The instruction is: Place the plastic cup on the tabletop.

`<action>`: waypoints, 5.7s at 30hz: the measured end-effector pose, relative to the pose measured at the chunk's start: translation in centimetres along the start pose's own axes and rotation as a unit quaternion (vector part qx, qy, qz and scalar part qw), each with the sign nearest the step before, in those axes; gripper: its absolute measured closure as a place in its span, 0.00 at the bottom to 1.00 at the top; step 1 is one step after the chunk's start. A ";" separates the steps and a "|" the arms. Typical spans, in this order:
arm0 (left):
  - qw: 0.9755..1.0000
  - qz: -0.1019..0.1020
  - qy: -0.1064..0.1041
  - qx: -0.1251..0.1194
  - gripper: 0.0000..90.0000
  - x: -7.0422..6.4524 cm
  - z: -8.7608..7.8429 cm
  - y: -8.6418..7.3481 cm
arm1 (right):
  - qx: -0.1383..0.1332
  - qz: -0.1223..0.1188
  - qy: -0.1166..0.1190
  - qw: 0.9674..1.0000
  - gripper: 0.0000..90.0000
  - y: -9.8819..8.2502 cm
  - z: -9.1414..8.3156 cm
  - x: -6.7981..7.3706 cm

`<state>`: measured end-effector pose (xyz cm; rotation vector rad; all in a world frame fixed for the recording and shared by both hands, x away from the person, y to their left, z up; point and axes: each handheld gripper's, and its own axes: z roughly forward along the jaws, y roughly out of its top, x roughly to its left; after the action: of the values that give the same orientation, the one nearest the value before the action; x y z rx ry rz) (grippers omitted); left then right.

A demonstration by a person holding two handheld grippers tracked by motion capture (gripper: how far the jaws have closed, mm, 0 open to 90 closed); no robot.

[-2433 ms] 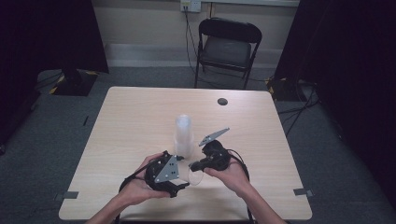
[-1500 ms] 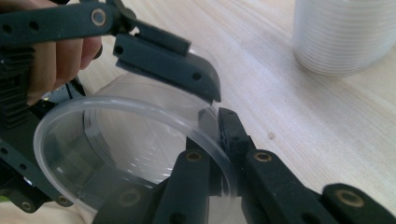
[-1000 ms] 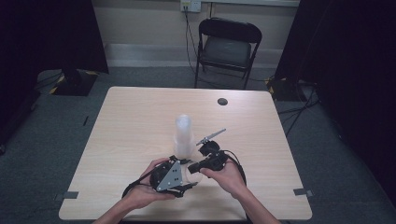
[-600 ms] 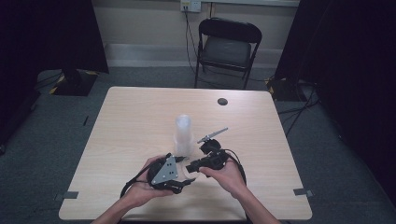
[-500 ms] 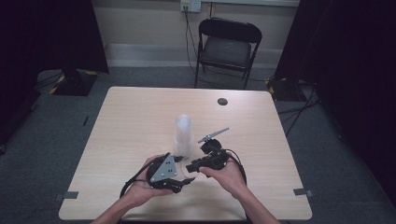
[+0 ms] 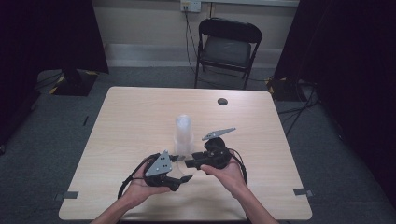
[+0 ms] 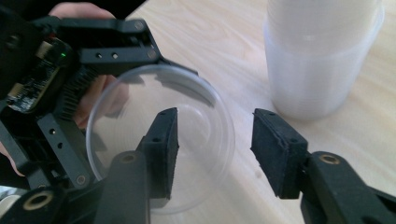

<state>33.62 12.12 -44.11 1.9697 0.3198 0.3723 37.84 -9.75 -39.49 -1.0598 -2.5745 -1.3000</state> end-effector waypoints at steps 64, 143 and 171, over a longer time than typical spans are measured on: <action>0.956 -0.182 0.224 -0.054 0.35 10.7 -7.5 -0.4 | -0.100 0.039 -0.103 0.989 0.56 -8.7 -7.8 -6.0; 0.947 -0.237 0.205 0.073 0.18 15.6 -1.2 -5.5 | -0.100 0.044 -0.099 0.989 0.55 -9.9 -7.1 -5.9; 0.944 -0.217 0.217 0.118 0.18 13.2 -4.3 -5.7 | -0.107 0.044 -0.096 0.989 0.55 -9.8 -7.2 -5.7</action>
<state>43.70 23.07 -46.08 1.9635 1.1054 0.4953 34.56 -22.10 -43.59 -1.3840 -2.5259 -1.5492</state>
